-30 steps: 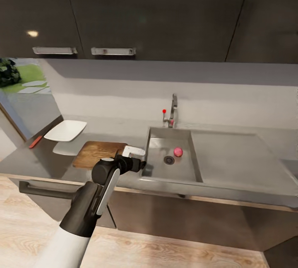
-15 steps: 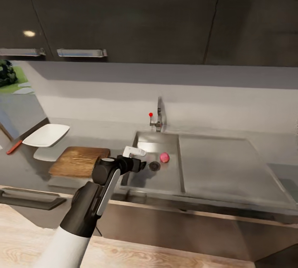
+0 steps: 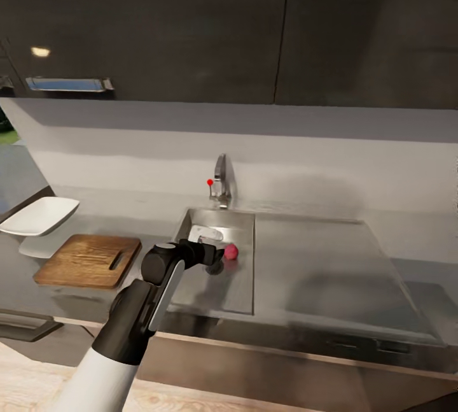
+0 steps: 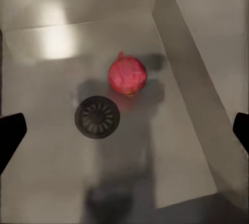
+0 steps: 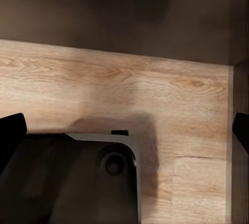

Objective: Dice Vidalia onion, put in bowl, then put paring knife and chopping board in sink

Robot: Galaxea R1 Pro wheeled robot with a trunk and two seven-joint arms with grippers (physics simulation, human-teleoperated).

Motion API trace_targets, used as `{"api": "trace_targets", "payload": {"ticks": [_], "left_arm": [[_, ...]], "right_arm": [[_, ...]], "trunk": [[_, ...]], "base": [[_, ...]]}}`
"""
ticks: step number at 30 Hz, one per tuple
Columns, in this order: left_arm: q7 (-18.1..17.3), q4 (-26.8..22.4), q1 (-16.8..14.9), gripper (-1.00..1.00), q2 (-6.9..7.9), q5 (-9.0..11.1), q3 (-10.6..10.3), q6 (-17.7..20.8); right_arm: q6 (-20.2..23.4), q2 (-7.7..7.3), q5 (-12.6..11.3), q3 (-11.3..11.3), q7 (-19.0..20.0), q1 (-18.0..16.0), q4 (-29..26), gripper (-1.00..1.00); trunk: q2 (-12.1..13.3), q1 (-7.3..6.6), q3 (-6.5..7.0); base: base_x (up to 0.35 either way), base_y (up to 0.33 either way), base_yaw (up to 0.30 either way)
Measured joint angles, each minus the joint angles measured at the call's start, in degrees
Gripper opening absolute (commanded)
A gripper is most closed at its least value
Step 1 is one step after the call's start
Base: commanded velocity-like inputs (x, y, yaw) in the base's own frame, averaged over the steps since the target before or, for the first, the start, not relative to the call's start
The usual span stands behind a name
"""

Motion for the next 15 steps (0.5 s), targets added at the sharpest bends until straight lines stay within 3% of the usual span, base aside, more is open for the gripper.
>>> {"api": "trace_targets", "payload": {"ticks": [10,15], "left_arm": [[0.06,3.15,0.00,1.00,0.68,-0.26,0.65,-0.01],[3.05,8.33,-0.03,1.00,-0.05,-0.37,3.86,-1.72]], "right_arm": [[-0.01,0.00,-0.03,0.03,0.01,-0.01,0.05,1.00],[0.04,0.08,-0.03,0.03,-0.01,-0.01,0.10,1.00]], "trunk": [[0.00,0.02,0.00],[0.01,0.02,0.00]], "base": [[0.034,-0.050,0.000],[0.000,0.000,0.000]]}}
